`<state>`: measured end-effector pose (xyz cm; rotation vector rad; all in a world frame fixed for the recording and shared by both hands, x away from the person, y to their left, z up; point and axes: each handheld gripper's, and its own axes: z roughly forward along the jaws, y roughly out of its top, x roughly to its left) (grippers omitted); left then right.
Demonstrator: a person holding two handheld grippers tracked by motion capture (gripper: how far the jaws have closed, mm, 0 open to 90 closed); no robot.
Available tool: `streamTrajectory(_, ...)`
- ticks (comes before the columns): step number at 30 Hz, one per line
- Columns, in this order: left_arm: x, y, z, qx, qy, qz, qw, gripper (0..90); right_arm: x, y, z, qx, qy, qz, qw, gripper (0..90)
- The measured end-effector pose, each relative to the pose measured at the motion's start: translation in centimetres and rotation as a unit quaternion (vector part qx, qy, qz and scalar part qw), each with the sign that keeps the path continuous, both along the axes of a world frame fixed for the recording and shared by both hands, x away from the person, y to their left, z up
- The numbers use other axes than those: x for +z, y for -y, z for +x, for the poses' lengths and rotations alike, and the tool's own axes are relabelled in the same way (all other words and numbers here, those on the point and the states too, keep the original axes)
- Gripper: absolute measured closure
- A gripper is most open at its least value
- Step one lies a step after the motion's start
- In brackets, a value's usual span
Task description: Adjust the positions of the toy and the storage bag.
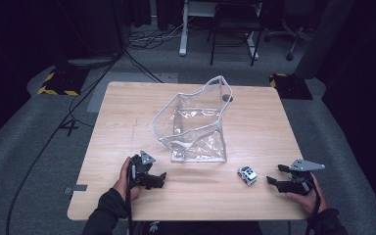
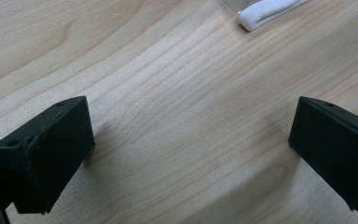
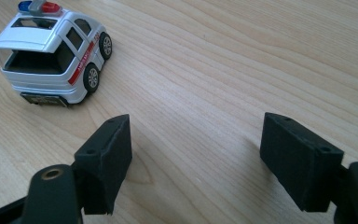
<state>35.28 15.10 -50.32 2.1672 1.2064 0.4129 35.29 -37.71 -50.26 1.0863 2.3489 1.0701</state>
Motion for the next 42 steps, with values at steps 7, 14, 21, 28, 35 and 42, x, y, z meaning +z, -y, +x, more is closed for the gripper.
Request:
streamTrajectory(7, 0.0, 0.0, 0.0, -0.009, -0.001, -0.001, 1.0000, 0.4, 0.0, 0.0, 0.0, 0.000, 0.000, 0.001, 1.0000, 25.3)
streamTrajectory(14, 0.1, 0.3, 0.4, -0.046, 0.005, 0.005, 0.9989, 0.5, 0.0, -0.1, -0.1, 0.006, 0.001, -0.001, 1.0000, 24.3)
streamTrajectory(21, 0.1, 1.6, 1.4, -0.077, 0.006, 0.001, 0.9970, 4.5, 0.0, -0.1, -0.1, 0.010, 0.001, -0.003, 0.9999, 24.3)
streamTrajectory(28, 0.8, 4.1, 2.3, -0.081, 0.056, -0.017, 0.9950, 19.2, 0.0, -0.1, -0.1, 0.009, 0.000, -0.001, 1.0000, 24.3)
streamTrajectory(35, 1.8, 4.6, 3.7, -0.052, 0.071, -0.085, 0.9926, 20.0, 0.0, -0.1, -0.1, 0.010, 0.001, -0.003, 0.9999, 24.3)
streamTrajectory(42, 2.3, 5.6, 5.0, -0.021, 0.091, -0.119, 0.9885, 19.9, 0.0, -0.1, -0.1, 0.008, 0.002, -0.003, 1.0000, 24.4)
